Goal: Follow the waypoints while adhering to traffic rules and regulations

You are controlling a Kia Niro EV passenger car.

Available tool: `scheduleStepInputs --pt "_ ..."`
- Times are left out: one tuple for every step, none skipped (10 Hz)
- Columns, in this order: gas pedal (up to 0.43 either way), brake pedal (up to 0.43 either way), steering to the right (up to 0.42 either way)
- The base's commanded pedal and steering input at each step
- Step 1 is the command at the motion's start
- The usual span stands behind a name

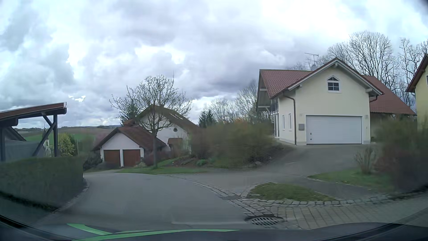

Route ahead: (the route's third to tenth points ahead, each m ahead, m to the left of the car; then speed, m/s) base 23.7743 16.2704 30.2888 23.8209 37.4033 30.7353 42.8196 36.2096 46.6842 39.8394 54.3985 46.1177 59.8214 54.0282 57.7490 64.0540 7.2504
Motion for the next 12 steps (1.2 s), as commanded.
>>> scheduleStepInputs --pt "0.000 0.098 -0.130" --pt "0.000 0.085 -0.132" --pt "0.000 0.079 -0.134" --pt "0.000 0.073 -0.137" --pt "0.000 0.073 -0.141" --pt "0.000 0.073 -0.145" --pt "0.000 0.073 -0.146" --pt "0.000 0.073 -0.146" --pt "0.000 0.073 -0.146" --pt "0.000 0.079 -0.151" --pt "0.000 0.091 -0.158" --pt "0.000 0.091 -0.166"
